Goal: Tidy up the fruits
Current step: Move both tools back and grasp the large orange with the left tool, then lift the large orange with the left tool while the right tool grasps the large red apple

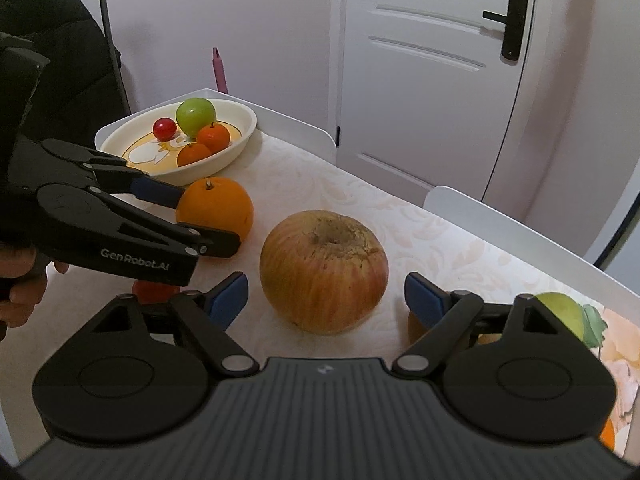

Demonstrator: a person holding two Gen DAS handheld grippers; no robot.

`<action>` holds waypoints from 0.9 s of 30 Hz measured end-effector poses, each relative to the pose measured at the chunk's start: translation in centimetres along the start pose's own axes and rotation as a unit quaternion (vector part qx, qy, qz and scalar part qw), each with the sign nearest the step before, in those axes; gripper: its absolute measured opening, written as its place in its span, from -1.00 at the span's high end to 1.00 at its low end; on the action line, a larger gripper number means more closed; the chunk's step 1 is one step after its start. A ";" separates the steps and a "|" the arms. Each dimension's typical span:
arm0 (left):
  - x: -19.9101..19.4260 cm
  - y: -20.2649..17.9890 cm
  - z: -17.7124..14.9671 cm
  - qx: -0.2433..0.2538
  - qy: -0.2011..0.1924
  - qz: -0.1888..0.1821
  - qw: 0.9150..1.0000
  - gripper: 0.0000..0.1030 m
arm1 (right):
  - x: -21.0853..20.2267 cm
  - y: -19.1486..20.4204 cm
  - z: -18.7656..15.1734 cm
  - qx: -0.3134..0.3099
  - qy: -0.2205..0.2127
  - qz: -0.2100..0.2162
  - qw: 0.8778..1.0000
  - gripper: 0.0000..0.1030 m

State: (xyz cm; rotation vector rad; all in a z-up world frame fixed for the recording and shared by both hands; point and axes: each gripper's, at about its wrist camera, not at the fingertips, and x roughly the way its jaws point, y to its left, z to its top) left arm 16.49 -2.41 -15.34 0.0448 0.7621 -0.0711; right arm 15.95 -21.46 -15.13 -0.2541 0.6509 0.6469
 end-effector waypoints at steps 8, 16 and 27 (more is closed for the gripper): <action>0.1 -0.2 0.0 0.004 -0.002 -0.001 1.000 -0.28 | 0.4 -0.2 0.1 0.001 0.000 0.008 1.000 -0.88; -0.4 0.1 -0.3 0.008 -0.003 0.003 1.000 -0.27 | 1.2 -0.1 0.3 -0.001 0.003 0.014 1.000 -0.84; -1.2 0.9 -0.9 0.003 -0.003 0.008 1.000 -0.27 | 1.6 -0.2 0.5 0.003 0.003 0.010 1.000 -0.75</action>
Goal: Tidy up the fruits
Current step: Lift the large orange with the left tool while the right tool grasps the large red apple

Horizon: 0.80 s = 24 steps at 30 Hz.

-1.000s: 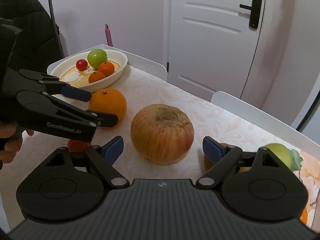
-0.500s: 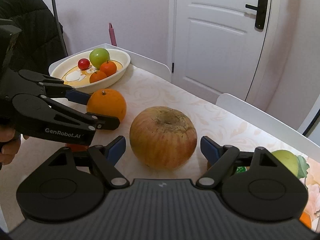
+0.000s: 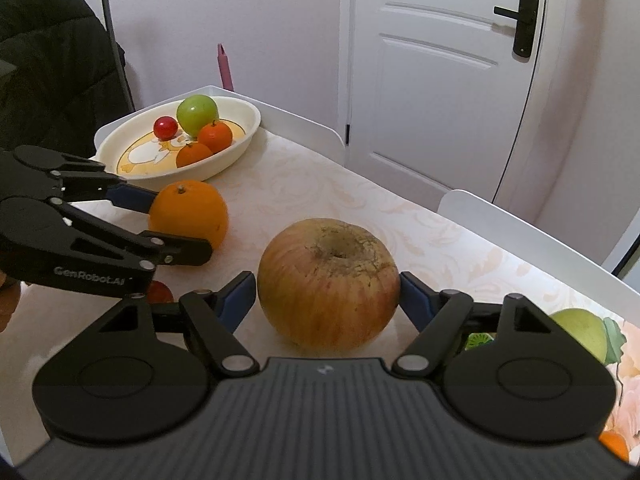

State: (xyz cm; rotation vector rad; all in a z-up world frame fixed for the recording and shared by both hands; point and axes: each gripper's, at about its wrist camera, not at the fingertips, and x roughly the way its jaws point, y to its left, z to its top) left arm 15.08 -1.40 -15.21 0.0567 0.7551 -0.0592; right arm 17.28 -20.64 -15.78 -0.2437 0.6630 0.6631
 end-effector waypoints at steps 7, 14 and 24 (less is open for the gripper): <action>-0.9 0.6 -0.4 -0.005 -0.002 0.002 1.000 -0.27 | 0.0 0.2 0.2 0.008 0.002 -0.010 1.000 -0.73; -2.6 1.6 -0.3 -0.019 -0.011 0.004 1.000 -0.26 | -1.0 1.0 1.2 0.013 -0.005 -0.020 1.000 -0.73; -6.3 4.1 0.8 -0.032 -0.032 0.007 0.999 -0.26 | -3.7 4.0 4.4 0.025 -0.019 -0.029 0.999 -0.73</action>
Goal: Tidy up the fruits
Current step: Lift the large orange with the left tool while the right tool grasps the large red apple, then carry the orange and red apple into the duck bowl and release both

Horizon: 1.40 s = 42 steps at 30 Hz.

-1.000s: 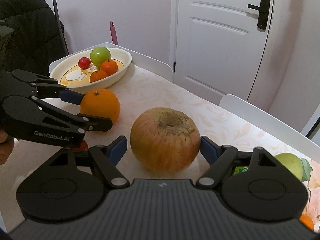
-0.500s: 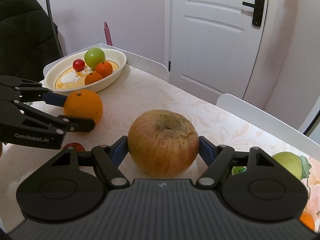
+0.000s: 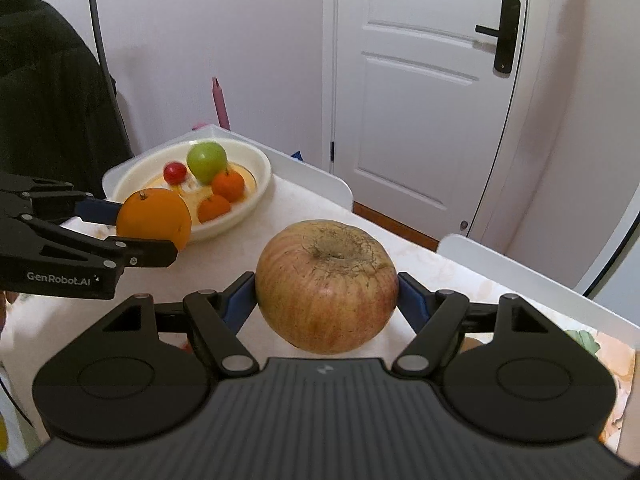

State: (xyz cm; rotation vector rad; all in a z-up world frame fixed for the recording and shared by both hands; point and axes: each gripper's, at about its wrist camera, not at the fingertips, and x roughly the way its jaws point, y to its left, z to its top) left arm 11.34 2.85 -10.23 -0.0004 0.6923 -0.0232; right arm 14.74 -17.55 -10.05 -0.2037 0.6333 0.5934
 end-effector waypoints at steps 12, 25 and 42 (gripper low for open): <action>-2.0 6.5 2.0 0.028 -0.002 -0.010 1.000 -0.26 | -0.1 6.5 4.2 0.029 -0.004 -0.016 0.999 -0.73; 0.7 13.7 2.8 0.047 0.014 -0.022 0.999 -0.26 | 4.4 11.6 7.1 0.044 0.008 -0.024 0.999 -0.73; 5.8 14.3 1.8 0.129 0.063 -0.063 0.988 -0.31 | 8.3 12.4 8.3 0.057 0.024 -0.043 0.997 -0.73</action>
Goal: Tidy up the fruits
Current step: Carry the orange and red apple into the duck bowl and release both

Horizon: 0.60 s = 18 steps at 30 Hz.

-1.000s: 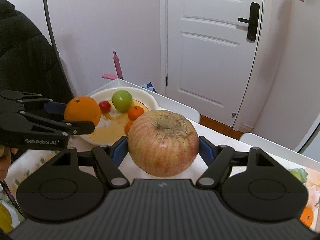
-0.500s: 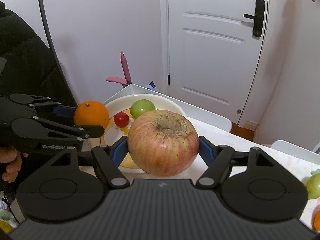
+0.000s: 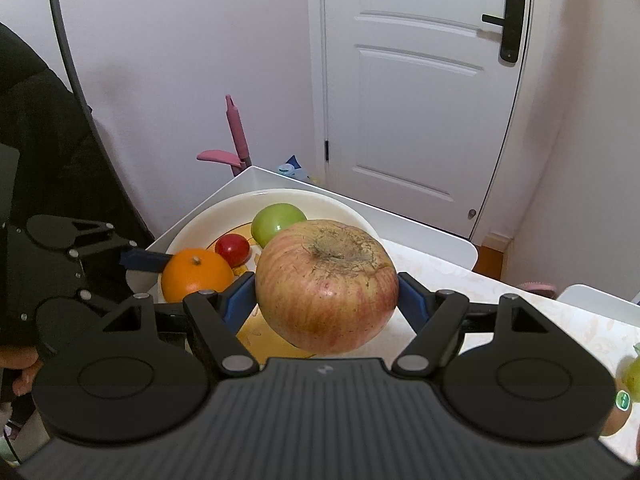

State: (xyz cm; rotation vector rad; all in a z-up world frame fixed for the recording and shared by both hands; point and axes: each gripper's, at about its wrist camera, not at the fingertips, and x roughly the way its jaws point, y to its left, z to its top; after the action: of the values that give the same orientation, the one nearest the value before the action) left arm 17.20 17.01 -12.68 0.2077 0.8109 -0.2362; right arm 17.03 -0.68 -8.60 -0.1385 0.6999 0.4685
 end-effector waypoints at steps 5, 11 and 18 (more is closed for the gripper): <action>-1.8 -0.1 0.2 -0.006 -0.037 -0.007 0.999 -0.91 | 0.4 0.2 0.5 -0.002 -0.001 0.002 1.000 -0.73; -2.6 -0.2 -0.1 -0.011 -0.034 -0.004 0.999 -0.91 | 1.2 1.0 1.0 -0.013 0.005 0.018 1.000 -0.73; -3.5 -0.2 -1.1 -0.022 -0.030 0.001 0.999 -0.92 | 3.1 1.9 1.1 -0.014 0.012 0.038 0.999 -0.73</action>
State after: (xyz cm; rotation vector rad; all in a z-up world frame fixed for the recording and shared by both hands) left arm 14.06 17.58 -10.81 0.1595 0.7565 -0.2204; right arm 18.83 2.43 -9.70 -0.1438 0.7240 0.5502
